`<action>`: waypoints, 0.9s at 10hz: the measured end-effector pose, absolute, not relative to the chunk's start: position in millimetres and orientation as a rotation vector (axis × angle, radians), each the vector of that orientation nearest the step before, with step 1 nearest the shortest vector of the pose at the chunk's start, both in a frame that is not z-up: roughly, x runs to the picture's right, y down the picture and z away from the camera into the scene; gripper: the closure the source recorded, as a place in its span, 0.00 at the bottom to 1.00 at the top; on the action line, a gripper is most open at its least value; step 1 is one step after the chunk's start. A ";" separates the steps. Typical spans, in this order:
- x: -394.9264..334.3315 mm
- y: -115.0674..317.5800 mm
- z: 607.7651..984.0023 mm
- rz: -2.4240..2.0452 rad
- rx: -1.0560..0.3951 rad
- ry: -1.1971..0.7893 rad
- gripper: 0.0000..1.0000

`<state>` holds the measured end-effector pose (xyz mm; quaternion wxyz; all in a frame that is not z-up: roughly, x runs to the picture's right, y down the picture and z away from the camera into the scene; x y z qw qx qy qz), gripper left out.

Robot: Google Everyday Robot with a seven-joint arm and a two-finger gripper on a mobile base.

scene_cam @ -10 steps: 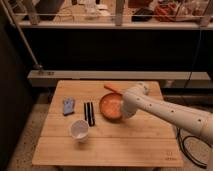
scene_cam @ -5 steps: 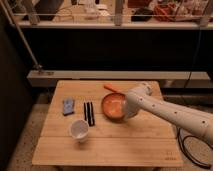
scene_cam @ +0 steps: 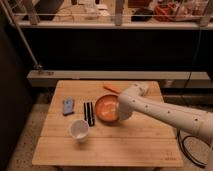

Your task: Drag the ceramic bowl in a circle

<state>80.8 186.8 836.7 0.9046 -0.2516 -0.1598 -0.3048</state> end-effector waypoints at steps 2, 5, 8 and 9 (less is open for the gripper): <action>46.9 211.3 822.2 -0.802 -0.519 -0.403 0.93; 40.4 231.6 808.2 -0.882 -0.528 -0.440 0.93; 78.4 253.7 795.4 -0.891 -0.555 -0.445 0.93; 101.3 258.4 794.4 -0.873 -0.563 -0.437 0.93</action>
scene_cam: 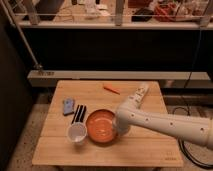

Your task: Drag the ceramic bowl in a circle

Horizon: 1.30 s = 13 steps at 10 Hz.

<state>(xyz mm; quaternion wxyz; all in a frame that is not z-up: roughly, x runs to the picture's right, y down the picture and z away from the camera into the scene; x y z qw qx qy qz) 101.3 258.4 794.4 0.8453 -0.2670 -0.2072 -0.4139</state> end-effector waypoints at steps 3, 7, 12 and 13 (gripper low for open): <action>182.5 267.7 792.6 -0.778 -0.582 -0.397 0.93; 273.0 259.3 798.8 -0.625 -0.585 -0.311 0.93; 282.3 222.9 796.5 -0.659 -0.534 -0.247 0.93; 265.4 215.2 797.9 -0.687 -0.520 -0.241 0.93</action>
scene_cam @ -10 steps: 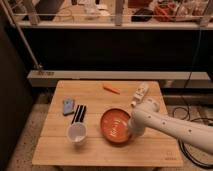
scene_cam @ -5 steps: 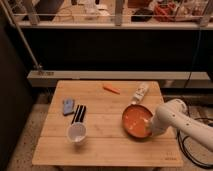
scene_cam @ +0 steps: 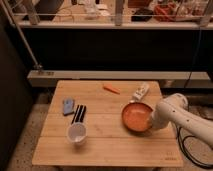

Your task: Drag the ceramic bowl in a circle

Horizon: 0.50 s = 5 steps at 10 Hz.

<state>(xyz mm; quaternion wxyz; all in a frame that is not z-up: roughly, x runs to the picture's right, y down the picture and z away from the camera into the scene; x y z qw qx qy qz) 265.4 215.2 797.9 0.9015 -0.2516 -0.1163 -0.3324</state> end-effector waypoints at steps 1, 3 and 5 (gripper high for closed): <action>249.7 211.2 798.8 -0.708 -0.512 -0.242 0.93; 201.1 203.7 798.6 -0.766 -0.489 -0.251 0.93; 149.5 202.4 797.4 -0.843 -0.470 -0.271 0.93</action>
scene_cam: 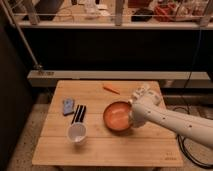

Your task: Drag the ceramic bowl in a circle

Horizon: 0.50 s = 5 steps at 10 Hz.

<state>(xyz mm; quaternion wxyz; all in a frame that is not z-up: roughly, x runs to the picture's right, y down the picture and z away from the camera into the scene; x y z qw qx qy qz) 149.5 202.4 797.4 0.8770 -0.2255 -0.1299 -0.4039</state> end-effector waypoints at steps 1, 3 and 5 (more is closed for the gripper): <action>124.3 204.9 795.8 -0.885 -0.464 -0.286 0.93; 86.5 213.2 792.4 -0.941 -0.464 -0.319 0.93; 71.5 222.8 789.7 -0.962 -0.476 -0.346 0.93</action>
